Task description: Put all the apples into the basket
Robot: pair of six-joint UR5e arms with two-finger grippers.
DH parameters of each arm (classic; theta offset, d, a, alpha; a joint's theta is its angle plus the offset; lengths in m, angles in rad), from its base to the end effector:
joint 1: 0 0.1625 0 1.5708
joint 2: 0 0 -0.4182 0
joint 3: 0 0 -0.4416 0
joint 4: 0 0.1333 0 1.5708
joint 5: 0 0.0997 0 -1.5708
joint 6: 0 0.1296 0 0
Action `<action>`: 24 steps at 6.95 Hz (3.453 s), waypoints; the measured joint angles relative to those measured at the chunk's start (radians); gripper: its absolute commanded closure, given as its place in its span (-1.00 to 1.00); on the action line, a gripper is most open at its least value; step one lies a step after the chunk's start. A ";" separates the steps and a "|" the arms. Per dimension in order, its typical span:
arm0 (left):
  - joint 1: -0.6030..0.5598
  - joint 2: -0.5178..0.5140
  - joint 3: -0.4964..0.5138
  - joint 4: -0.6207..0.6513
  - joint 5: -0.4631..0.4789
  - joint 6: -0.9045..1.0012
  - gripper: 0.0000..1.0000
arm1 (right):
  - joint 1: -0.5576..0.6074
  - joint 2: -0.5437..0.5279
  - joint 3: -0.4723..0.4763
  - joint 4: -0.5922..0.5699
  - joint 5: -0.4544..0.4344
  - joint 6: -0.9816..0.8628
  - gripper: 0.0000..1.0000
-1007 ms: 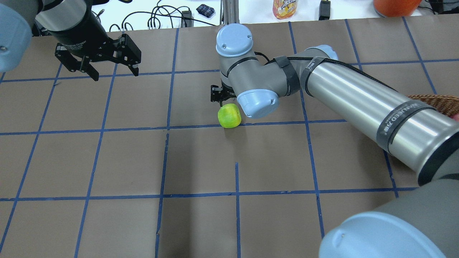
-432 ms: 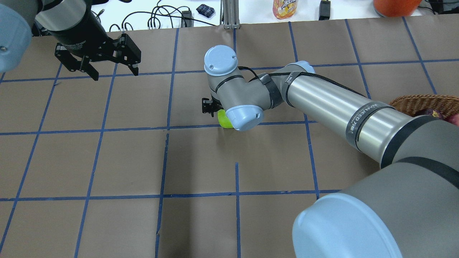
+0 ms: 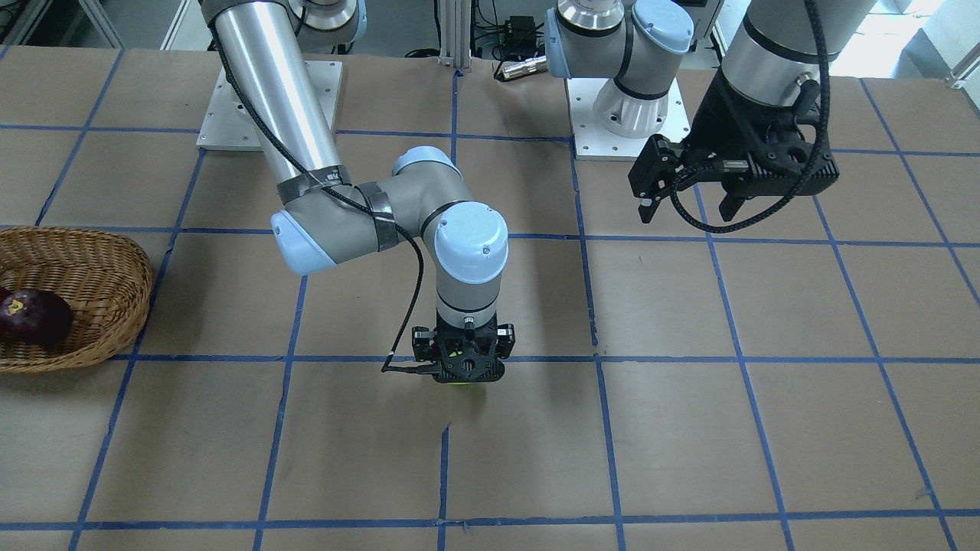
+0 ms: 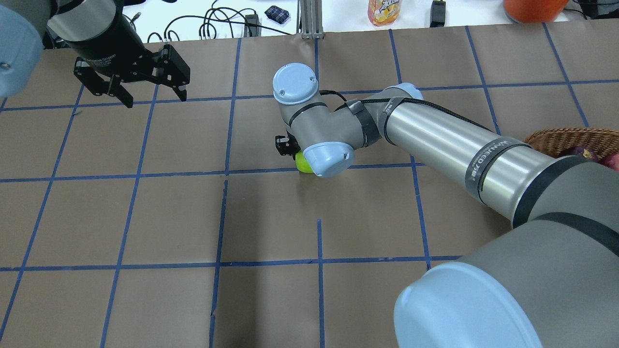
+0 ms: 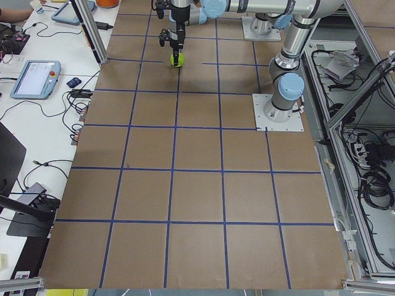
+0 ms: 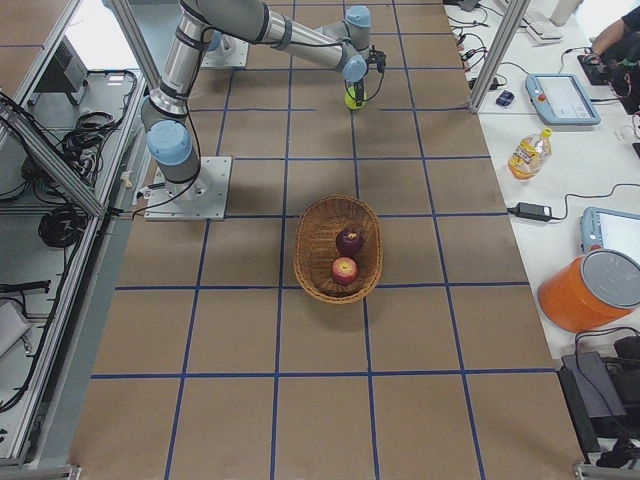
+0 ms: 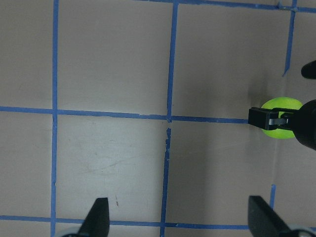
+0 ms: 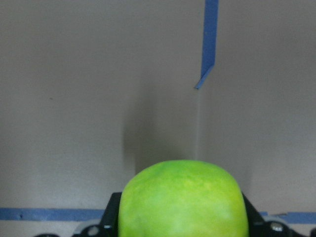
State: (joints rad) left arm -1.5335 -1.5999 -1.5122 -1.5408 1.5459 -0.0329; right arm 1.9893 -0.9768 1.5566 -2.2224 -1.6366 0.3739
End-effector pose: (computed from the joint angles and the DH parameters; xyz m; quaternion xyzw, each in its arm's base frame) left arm -0.1155 -0.5655 0.4701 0.0347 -0.9989 0.0298 0.0124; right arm 0.4034 -0.6000 0.1453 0.0211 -0.9986 0.0458 0.0165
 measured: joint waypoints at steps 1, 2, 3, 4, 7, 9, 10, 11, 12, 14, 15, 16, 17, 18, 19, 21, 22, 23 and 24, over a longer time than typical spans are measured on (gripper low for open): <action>0.001 0.000 0.000 0.000 -0.001 0.000 -1.00 | -0.044 -0.052 -0.003 0.059 -0.002 -0.033 0.12; 0.001 0.000 0.000 0.001 -0.001 0.000 -1.00 | -0.123 -0.127 0.003 0.133 -0.005 -0.102 0.12; 0.001 0.000 0.000 0.001 0.000 -0.001 -1.00 | -0.233 -0.208 0.028 0.198 -0.010 -0.213 0.12; 0.001 0.000 0.000 0.001 0.000 -0.001 -1.00 | -0.353 -0.281 0.086 0.226 -0.013 -0.351 0.11; 0.001 0.001 0.000 -0.001 0.002 -0.001 -1.00 | -0.701 -0.411 0.347 0.065 -0.010 -0.788 0.11; 0.001 0.001 0.001 -0.001 0.006 0.028 -1.00 | -0.908 -0.425 0.442 -0.032 0.037 -1.043 -0.65; 0.003 0.001 0.002 -0.001 0.010 0.057 -1.00 | -0.967 -0.427 0.465 -0.047 0.066 -1.100 -1.00; 0.005 0.000 0.002 -0.001 0.011 0.072 -1.00 | -0.991 -0.431 0.480 -0.052 0.079 -1.123 -1.00; 0.006 0.000 0.003 -0.001 0.010 0.078 -1.00 | -0.999 -0.435 0.481 -0.052 0.082 -1.131 -1.00; 0.006 0.001 0.001 -0.001 0.007 0.080 -1.00 | -0.985 -0.471 0.444 -0.014 0.083 -1.128 -1.00; 0.007 0.001 0.002 0.000 0.008 0.080 -1.00 | -0.951 -0.518 0.401 0.070 0.083 -1.112 -1.00; 0.007 0.002 0.002 -0.001 0.008 0.080 -1.00 | -0.902 -0.573 0.339 0.196 0.082 -1.057 -1.00; 0.007 0.001 0.004 -0.003 0.009 0.080 -1.00 | -0.847 -0.617 0.259 0.341 0.080 -0.959 -1.00; 0.008 0.001 0.005 -0.004 0.009 0.080 -1.00 | -0.779 -0.641 0.179 0.450 0.080 -0.874 -1.00; 0.008 0.001 0.004 -0.004 0.009 0.080 -1.00 | -0.698 -0.649 0.128 0.505 0.081 -0.817 -1.00; 0.008 0.001 0.003 -0.002 0.008 0.080 -1.00 | -0.539 -0.633 0.073 0.532 0.075 -0.610 -1.00; 0.008 0.001 0.003 -0.002 0.008 0.080 -1.00 | -0.479 -0.604 0.033 0.548 0.071 -0.505 -1.00; 0.008 0.001 0.003 -0.002 0.008 0.080 -1.00 | -0.427 -0.570 -0.007 0.567 0.068 -0.416 -1.00; 0.008 0.001 0.003 -0.001 0.008 0.080 -1.00 | -0.396 -0.549 -0.033 0.582 0.067 -0.360 -1.00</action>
State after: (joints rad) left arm -1.5254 -1.5984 -1.5094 -1.5422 1.5539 0.0472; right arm 1.5934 -1.5254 1.5239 -1.6404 -1.5694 0.0141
